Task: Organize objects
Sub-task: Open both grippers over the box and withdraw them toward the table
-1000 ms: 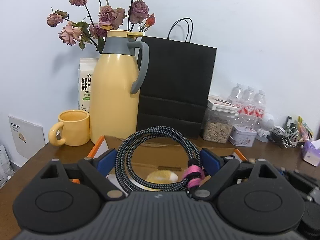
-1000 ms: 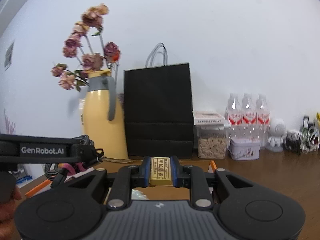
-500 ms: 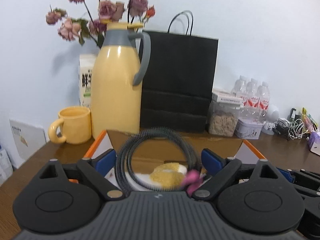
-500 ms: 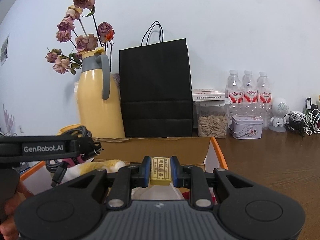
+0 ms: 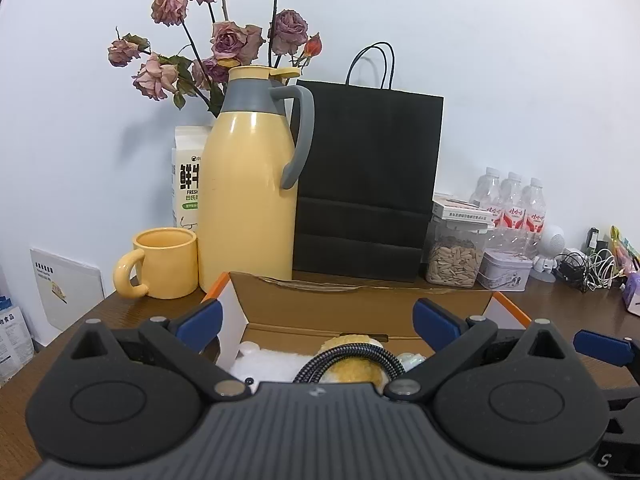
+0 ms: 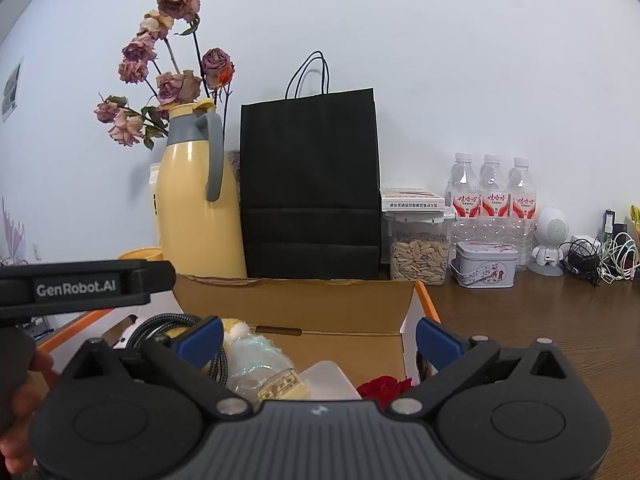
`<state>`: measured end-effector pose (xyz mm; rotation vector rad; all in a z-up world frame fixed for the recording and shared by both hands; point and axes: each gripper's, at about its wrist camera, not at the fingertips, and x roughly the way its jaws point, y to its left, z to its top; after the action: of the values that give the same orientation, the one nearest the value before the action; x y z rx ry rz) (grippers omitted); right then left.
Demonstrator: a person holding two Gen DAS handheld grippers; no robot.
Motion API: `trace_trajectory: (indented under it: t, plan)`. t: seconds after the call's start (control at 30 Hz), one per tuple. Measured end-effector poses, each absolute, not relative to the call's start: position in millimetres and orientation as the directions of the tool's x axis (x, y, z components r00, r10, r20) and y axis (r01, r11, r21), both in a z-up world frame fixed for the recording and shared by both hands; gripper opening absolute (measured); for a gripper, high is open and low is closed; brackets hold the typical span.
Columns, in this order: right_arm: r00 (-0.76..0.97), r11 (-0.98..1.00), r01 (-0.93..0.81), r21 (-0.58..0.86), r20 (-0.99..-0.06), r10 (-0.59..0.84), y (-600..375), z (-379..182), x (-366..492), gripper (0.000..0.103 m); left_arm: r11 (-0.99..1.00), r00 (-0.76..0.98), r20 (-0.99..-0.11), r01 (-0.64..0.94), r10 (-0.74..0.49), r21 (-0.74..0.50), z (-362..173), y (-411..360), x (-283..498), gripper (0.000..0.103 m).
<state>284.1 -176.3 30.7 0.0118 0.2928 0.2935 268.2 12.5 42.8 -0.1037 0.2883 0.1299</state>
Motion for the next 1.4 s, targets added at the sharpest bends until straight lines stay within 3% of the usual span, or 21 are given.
trace_trajectory:
  t: [0.47,1.03,1.4]
  plan:
    - [0.927,0.957,-0.290,0.023,-0.242,0.287,-189,39,256,0.103,0.990,0.975,-0.204,-0.105,0.084,-0.096,47,17,232,0.103]
    - [0.916,0.947,-0.320,-0.007,-0.256,0.308,-210,26,211,0.103,0.995,0.963,-0.261,-0.087,0.070,-0.055,26,29,188,0.103]
    - [0.912,0.951,-0.308,-0.017,-0.290,0.290,-214,12,194,0.103,0.993,0.930,-0.360,-0.105,0.079,-0.055,4,38,174,0.103]
